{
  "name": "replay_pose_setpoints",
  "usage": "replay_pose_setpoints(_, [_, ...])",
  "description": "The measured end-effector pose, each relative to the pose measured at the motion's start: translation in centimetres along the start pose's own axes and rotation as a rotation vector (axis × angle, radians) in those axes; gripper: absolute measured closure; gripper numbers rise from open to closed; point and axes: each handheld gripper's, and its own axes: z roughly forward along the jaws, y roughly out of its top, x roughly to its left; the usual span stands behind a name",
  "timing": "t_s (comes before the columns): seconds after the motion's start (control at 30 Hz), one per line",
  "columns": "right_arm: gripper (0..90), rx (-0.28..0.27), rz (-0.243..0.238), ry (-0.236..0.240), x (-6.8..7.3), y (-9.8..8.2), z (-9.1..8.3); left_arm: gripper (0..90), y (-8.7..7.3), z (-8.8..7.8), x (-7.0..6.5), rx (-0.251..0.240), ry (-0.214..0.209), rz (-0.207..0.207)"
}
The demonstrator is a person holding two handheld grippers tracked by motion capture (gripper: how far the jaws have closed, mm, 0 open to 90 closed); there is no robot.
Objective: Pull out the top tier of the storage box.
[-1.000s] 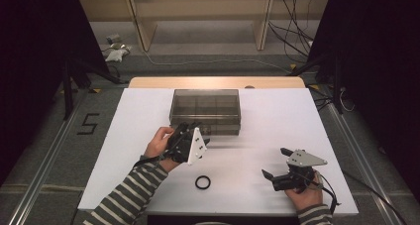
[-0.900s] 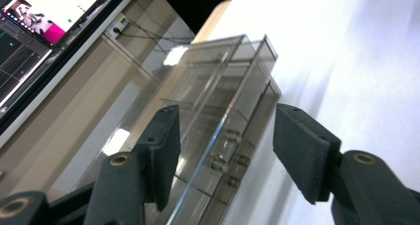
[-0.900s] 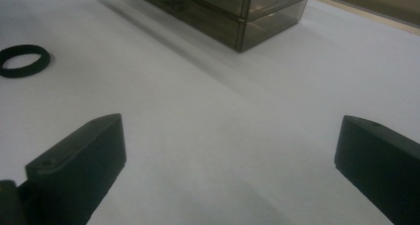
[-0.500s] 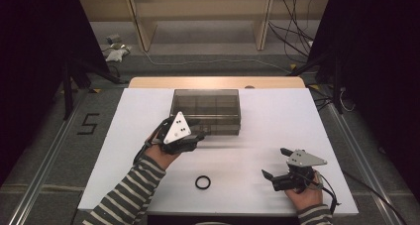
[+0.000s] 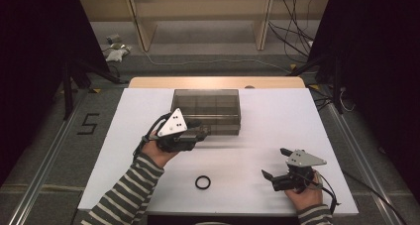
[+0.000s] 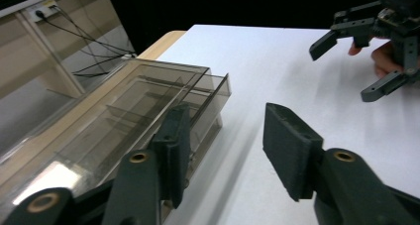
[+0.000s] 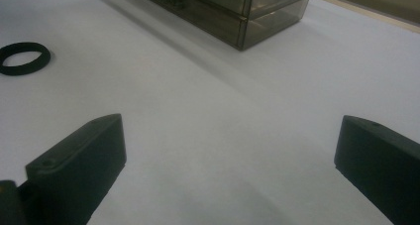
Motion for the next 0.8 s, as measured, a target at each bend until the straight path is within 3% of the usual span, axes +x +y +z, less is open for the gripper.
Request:
replay_pose_setpoints(0.13, [0.6,0.001,0.0,-0.003,0.0,0.0,0.0,52.3,0.0,0.0,0.5,-0.02,-0.014,-0.04])
replay_pose_setpoints(0.17, [0.6,0.001,-0.001,-0.005,0.0,0.0,0.0,52.4,0.0,-0.1,0.9,-0.027,-0.042,-0.069])
replay_pose_setpoints(0.37, [0.6,0.002,-0.001,-0.005,0.0,0.0,0.0,52.6,0.1,-0.3,1.5,-0.022,-0.065,-0.107])
replay_pose_setpoints(0.57, [0.7,0.001,-0.002,0.001,0.0,0.0,0.1,48.9,0.5,0.2,2.5,0.044,-0.099,-0.098])
replay_pose_setpoints(0.67, [0.7,0.003,0.001,0.002,0.0,0.0,0.1,49.9,0.7,0.6,3.0,0.073,-0.157,-0.128])
replay_pose_setpoints(0.8, [0.7,0.004,-0.001,0.003,0.0,0.0,0.0,50.0,1.0,1.2,3.6,0.112,-0.195,-0.113])
